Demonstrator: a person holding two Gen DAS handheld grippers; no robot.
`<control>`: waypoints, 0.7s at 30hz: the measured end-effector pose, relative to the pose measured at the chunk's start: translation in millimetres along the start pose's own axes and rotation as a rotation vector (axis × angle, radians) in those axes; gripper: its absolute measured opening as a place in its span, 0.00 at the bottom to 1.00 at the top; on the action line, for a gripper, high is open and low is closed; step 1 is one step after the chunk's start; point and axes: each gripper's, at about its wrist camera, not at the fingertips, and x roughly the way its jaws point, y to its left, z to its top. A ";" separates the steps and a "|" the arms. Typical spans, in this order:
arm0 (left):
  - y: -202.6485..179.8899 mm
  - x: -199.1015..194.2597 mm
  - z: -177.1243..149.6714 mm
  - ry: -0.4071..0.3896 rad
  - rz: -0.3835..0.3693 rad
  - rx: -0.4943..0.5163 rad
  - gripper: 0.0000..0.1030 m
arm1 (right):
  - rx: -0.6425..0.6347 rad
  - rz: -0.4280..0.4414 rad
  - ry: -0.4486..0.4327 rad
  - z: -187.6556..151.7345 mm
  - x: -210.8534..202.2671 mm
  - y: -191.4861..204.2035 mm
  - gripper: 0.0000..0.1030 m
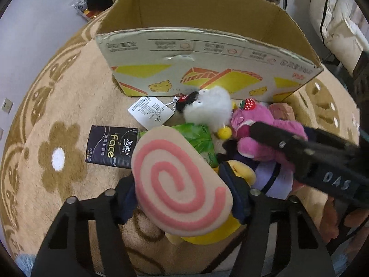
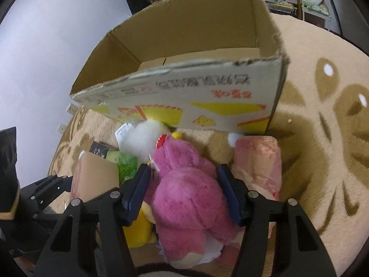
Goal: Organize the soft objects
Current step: 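Grasp the pink plush bear with the right tool while the left tool grasps the pink-swirl cushion, then carry the pink bear and swirl cushion into the box and release both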
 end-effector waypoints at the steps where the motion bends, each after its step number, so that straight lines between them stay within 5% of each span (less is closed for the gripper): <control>1: 0.6 -2.4 -1.1 -0.004 -0.008 -0.011 0.54 | -0.004 0.000 0.002 -0.2 0.6 0.6 0.61; 6: 7.0 -7.5 -0.3 -0.025 -0.019 -0.026 0.49 | -0.004 -0.005 -0.024 -4.7 -3.1 2.8 0.46; 21: 8.1 -40.9 -5.0 -0.180 0.001 0.004 0.45 | -0.006 -0.064 -0.181 -11.4 -56.0 13.2 0.44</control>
